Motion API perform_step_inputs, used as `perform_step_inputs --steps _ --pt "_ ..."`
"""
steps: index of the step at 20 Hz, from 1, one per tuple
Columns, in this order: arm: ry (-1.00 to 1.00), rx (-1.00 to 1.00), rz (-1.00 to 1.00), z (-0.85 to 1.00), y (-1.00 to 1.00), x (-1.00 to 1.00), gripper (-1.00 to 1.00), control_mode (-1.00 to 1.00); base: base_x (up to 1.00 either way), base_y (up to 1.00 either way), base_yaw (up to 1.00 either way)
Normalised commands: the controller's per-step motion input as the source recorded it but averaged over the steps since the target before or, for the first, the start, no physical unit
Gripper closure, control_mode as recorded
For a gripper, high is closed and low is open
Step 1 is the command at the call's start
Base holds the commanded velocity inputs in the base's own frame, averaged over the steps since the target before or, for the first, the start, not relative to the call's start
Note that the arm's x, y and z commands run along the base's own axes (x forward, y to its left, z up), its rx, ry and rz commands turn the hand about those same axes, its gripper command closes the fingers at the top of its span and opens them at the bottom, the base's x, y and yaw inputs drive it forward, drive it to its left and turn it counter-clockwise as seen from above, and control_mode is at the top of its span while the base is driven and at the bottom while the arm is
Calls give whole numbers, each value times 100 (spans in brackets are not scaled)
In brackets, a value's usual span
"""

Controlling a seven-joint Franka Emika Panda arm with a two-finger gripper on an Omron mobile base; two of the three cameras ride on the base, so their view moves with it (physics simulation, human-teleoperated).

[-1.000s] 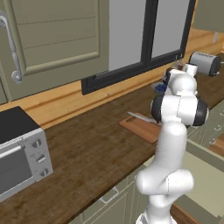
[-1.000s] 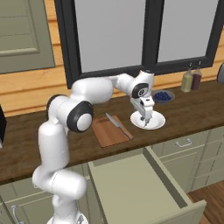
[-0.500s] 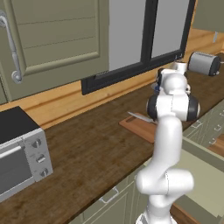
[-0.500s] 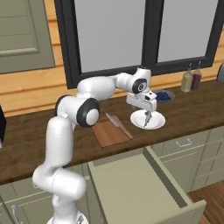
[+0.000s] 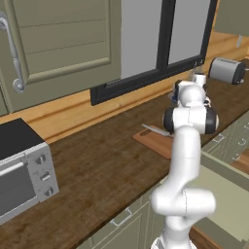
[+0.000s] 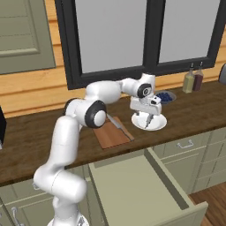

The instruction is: Pick up the knife from the drawer and place it on the cutting board. Then place the meat from the plate to the cutting board.

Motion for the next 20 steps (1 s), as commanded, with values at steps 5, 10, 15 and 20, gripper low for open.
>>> perform_step_inputs --steps 5,10,15,20 --pt "0 0 10 -38 -1 36 -100 -100 0 0 0" --pt "0 0 9 -28 -2 30 -100 -100 0 0 0" --pt "-1 1 11 -16 -19 28 -100 -100 0 0 0" --pt "-1 5 12 -17 -19 29 -100 -100 0 0 0"
